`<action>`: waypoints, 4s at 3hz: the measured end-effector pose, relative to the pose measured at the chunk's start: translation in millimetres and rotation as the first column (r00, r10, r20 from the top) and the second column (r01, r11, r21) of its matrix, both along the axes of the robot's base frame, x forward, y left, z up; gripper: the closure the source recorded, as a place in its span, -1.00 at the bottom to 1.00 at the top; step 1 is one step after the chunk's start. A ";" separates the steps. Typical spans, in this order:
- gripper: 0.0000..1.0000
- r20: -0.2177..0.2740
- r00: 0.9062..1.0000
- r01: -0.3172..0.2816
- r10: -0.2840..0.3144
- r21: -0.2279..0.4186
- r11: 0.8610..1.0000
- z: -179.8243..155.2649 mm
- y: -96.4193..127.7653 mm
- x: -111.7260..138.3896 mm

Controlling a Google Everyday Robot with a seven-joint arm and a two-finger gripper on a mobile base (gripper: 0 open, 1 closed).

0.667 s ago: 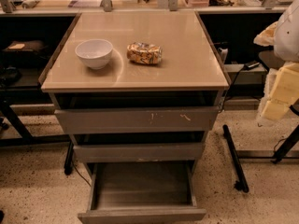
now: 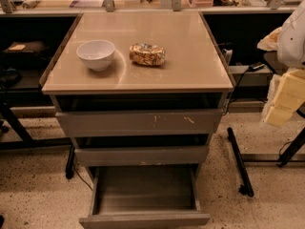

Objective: Close bottom drawer

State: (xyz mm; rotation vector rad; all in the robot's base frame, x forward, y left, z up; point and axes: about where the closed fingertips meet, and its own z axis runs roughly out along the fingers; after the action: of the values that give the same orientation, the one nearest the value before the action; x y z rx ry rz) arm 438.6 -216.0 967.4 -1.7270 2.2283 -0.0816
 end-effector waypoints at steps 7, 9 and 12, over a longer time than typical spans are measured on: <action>1.00 -0.317 0.948 0.047 -0.003 0.131 0.990 -335.6 -15.1 -55.5; 1.00 -0.397 0.916 0.147 -0.060 0.193 0.970 -496.4 -15.8 -47.0; 1.00 -0.419 0.907 0.182 -0.049 0.284 0.941 -574.1 -8.2 -28.4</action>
Offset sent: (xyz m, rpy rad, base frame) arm -0.0271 -0.0214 -0.2228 -0.0076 0.1477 -0.0164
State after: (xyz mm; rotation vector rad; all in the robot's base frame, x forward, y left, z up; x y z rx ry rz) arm 410.2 -224.3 393.2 -1.5351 2.4573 0.6361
